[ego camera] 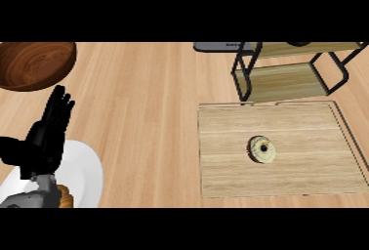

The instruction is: Pick the squash from the tray and place it in the tiered shelf

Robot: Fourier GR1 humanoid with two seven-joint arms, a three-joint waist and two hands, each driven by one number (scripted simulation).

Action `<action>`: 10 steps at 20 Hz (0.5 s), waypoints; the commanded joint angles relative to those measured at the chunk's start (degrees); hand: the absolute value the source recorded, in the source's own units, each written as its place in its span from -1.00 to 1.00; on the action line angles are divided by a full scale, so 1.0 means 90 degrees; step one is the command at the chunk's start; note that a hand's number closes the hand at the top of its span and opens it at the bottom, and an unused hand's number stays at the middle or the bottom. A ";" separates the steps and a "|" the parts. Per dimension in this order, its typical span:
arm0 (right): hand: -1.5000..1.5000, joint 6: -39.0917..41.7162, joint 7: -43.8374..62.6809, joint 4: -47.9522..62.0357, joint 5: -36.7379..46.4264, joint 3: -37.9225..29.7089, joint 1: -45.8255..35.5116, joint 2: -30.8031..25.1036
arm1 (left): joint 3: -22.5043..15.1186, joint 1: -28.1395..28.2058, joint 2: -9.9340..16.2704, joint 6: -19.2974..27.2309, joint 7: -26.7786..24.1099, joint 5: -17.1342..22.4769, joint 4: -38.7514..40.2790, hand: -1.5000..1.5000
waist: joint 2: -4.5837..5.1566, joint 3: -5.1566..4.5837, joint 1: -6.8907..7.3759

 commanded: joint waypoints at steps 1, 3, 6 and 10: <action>-1.00 0.0716 0.0241 -0.0255 -0.0499 -0.0330 0.0570 -0.0624 | -0.0067 -0.0266 -0.0054 0.0208 0.0378 -0.0139 -0.0223 0.00 | -0.0007 0.0003 -0.0002; -1.00 0.1233 0.0078 0.0278 -0.0740 -0.0569 0.0565 -0.1239 | -0.0019 0.0067 0.0099 -0.0065 0.0369 0.0024 -0.0525 0.00 | 0.0008 0.0007 0.0080; -1.00 0.1545 -0.0324 0.0091 -0.1169 -0.0839 0.1254 -0.1242 | -0.0110 -0.0158 -0.0107 0.0148 0.0189 -0.0176 -0.0123 0.00 | 0.0011 0.0005 0.0034; -1.00 0.2004 -0.1026 0.0771 -0.1377 -0.0892 0.1449 -0.1725 | -0.0268 0.0300 -0.0217 0.0065 0.0162 -0.0174 -0.0541 0.00 | 0.0023 0.0007 0.0101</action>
